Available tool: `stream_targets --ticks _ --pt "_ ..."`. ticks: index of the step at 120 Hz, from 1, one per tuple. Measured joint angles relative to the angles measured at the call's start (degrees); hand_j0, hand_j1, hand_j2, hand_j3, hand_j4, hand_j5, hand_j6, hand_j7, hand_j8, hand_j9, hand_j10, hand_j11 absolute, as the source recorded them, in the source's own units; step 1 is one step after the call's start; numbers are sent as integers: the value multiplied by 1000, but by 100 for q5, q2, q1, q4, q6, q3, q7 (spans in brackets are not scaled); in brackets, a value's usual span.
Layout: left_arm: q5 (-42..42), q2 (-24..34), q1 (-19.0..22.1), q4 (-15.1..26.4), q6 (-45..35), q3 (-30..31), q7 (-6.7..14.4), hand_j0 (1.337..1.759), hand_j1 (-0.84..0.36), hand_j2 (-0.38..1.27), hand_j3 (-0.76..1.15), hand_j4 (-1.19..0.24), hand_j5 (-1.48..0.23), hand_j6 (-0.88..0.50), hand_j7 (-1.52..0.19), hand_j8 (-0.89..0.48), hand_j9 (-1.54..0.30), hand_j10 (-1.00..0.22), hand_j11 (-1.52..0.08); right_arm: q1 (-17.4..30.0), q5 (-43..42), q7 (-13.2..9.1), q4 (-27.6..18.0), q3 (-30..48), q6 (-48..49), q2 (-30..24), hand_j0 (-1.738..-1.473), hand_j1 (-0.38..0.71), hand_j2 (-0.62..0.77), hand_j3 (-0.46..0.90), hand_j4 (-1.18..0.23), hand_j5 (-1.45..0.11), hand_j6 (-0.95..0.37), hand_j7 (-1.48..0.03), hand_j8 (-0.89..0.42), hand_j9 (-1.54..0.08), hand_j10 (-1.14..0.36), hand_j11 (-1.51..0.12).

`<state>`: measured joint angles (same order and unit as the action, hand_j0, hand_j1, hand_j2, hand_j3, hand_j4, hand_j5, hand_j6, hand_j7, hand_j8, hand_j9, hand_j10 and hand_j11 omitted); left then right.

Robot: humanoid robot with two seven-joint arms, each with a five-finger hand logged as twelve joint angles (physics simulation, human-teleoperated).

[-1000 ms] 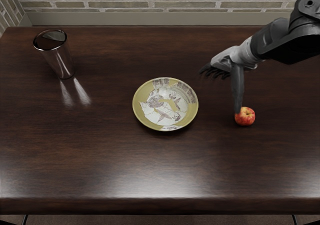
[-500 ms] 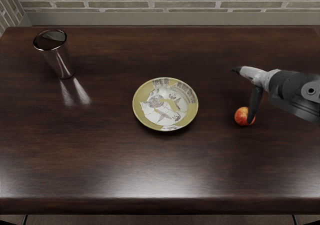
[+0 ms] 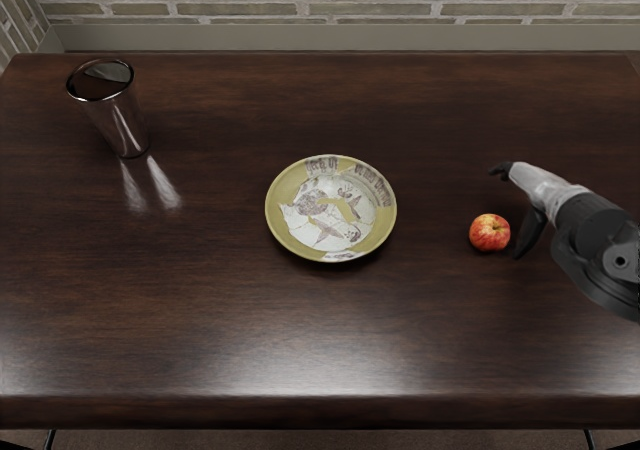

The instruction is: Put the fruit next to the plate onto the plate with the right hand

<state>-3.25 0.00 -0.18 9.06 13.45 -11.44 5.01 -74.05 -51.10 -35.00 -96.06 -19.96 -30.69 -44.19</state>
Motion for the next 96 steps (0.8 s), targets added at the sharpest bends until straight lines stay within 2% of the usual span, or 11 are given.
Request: stream_targets --ticks 27,96 --pt "0 0 9 9 0 -7 -1 1658 349 0 0 0 0 0 0 0 0 0 0 300 -225 0 209 15 -191 222 -1658 -33 -50 0 -267 -345 -269 -344 -268 -344 -267 -344" --pt "-9 0 44 9 0 -9 0 1658 349 0 0 0 0 0 0 0 0 0 0 292 -171 0 260 -9 -314 668 -1658 62 -64 0 -347 -449 -348 -448 -348 -449 -347 -448"
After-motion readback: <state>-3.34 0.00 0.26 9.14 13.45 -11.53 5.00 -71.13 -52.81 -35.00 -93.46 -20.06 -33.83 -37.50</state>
